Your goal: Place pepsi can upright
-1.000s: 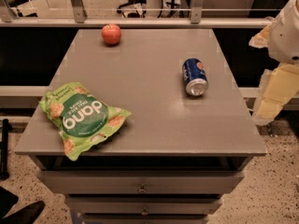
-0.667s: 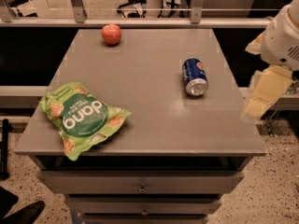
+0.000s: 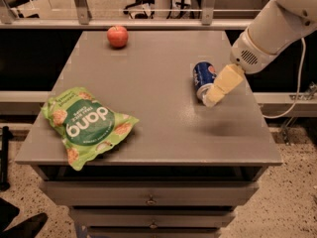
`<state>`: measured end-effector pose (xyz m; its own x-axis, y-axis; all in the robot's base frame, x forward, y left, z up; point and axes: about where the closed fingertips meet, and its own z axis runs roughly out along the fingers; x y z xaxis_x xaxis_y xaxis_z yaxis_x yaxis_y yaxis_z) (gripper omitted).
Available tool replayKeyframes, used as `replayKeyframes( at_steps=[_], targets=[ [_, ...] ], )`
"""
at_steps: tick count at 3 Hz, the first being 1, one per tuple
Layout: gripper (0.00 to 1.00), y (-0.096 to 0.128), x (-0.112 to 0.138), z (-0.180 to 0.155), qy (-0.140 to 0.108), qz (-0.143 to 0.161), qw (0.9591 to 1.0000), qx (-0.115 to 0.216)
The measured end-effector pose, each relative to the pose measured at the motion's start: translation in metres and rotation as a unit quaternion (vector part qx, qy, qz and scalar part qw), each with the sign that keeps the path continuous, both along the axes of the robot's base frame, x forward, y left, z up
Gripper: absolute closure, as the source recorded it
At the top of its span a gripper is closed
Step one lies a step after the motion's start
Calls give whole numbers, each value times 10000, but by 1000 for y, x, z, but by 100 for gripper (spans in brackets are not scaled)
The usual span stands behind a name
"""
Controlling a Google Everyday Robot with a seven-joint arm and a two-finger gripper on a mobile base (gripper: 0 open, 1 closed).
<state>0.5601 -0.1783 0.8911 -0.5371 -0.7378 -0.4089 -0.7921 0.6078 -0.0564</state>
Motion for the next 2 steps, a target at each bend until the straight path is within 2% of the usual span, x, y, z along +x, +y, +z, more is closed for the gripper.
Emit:
replayKeyframes(
  at_steps=[1,2],
  targets=[
    [0,4,36,-15,28,-650,9979,7],
    [0,1,63,-30,198,-1379,9902,7]
  ],
)
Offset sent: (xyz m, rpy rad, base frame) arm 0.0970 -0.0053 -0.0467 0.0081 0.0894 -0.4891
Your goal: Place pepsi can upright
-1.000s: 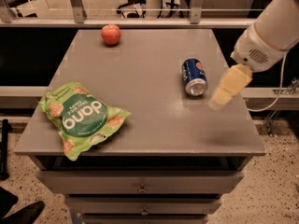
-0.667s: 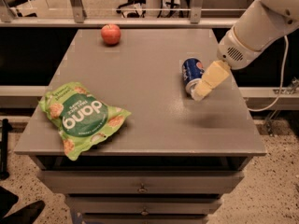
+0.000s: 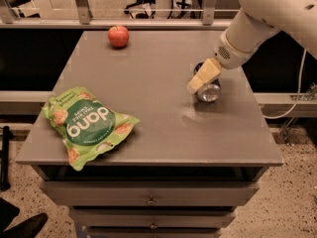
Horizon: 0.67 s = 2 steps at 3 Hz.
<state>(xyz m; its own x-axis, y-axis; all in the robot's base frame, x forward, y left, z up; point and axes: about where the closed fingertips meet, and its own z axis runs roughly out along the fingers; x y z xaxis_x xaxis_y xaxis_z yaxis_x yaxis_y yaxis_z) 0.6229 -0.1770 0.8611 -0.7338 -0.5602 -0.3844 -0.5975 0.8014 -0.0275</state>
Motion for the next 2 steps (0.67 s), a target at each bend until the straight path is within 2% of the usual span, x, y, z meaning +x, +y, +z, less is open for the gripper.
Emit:
replayKeyframes(
  at_steps=[1,2],
  targets=[
    [0,3,19,-10,187,-613,9979,-29],
    [0,12,32,-14,232,-1103,9934,-220]
  ],
)
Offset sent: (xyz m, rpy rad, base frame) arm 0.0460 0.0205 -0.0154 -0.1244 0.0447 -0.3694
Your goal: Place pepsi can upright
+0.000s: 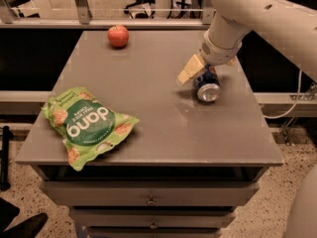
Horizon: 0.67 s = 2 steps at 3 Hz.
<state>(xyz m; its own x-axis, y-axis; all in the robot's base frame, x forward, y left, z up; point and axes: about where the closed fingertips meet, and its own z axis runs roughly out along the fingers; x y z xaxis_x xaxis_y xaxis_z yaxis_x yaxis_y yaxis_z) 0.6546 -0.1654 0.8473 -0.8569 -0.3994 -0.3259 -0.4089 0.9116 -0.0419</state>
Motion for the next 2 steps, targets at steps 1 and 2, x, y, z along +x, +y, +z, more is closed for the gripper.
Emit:
replayKeyframes(
  at_steps=[1,2],
  targets=[
    [0,11,6,1,-45,-415,9981,-463],
    [0,17,10,2,-67,-700,9936,-888]
  ],
)
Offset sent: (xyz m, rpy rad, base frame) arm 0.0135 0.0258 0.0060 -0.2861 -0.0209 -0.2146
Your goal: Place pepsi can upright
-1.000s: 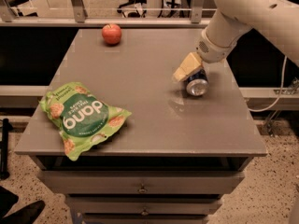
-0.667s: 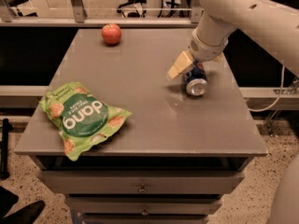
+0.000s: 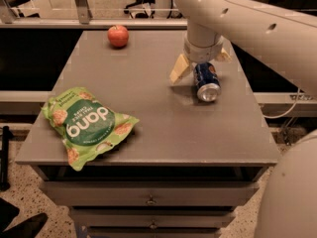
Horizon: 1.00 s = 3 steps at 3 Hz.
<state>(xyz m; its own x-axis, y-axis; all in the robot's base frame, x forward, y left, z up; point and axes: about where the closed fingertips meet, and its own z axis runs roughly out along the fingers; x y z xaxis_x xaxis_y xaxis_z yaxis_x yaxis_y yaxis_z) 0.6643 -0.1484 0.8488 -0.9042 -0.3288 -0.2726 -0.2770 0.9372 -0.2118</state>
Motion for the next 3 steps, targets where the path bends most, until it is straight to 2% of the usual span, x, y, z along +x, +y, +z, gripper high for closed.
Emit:
replayKeyframes(
  at_steps=[1,2,3],
  targets=[
    [0,0,2,-4,42,-204,9996,-193],
    [13,-5,1,-8,71,-367,9991,-194],
    [37,-9,1,-9,71,-474,9988,-123]
  ],
)
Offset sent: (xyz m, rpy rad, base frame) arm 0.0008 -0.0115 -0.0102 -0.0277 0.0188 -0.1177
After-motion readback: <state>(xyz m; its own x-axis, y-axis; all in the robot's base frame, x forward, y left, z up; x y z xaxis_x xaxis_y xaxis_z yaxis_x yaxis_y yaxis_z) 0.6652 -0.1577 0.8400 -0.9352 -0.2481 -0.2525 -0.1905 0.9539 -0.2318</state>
